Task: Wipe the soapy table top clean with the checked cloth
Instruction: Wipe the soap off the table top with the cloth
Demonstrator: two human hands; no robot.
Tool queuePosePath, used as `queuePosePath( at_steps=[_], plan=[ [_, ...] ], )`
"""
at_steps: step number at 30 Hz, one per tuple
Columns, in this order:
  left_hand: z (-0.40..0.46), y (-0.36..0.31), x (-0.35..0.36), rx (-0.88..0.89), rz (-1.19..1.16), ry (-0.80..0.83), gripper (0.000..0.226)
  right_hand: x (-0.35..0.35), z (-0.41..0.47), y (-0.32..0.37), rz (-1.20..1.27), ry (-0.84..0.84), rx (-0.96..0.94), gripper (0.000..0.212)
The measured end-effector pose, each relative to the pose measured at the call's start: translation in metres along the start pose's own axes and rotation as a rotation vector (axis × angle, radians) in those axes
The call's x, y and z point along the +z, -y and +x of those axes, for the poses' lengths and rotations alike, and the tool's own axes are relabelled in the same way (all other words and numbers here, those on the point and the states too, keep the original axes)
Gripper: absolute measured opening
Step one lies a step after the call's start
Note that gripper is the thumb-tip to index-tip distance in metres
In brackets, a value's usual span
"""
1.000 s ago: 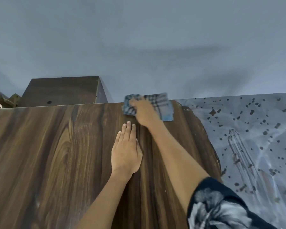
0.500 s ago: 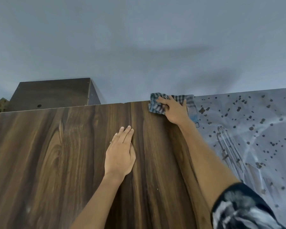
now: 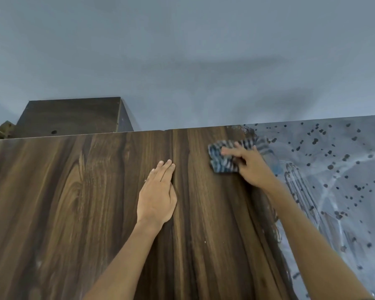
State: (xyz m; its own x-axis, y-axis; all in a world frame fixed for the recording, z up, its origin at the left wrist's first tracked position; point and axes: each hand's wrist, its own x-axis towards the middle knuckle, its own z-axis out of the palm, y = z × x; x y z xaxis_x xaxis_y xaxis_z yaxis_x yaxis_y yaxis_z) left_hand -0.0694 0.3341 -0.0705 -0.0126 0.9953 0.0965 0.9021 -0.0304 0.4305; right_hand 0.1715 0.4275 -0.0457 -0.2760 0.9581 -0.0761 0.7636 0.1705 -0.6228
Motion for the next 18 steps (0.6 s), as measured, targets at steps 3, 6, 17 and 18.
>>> queuePosePath(
  at_steps=[3,6,17,18],
  plan=[
    [0.001,0.001,0.0,-0.001,0.008,0.005,0.044,0.008,0.04,0.009,-0.032,-0.077,0.082,0.048],
    [0.001,0.001,0.0,-0.011,-0.004,0.001,0.044,0.025,0.054,0.023,-0.019,-0.048,0.034,0.048],
    [0.001,0.005,0.006,-0.026,-0.022,-0.01,0.045,0.016,-0.041,-0.005,0.019,-0.051,-0.13,0.04],
    [0.001,0.006,0.007,-0.03,-0.019,-0.003,0.045,0.011,-0.025,-0.009,0.001,-0.095,-0.065,0.039]
  ],
)
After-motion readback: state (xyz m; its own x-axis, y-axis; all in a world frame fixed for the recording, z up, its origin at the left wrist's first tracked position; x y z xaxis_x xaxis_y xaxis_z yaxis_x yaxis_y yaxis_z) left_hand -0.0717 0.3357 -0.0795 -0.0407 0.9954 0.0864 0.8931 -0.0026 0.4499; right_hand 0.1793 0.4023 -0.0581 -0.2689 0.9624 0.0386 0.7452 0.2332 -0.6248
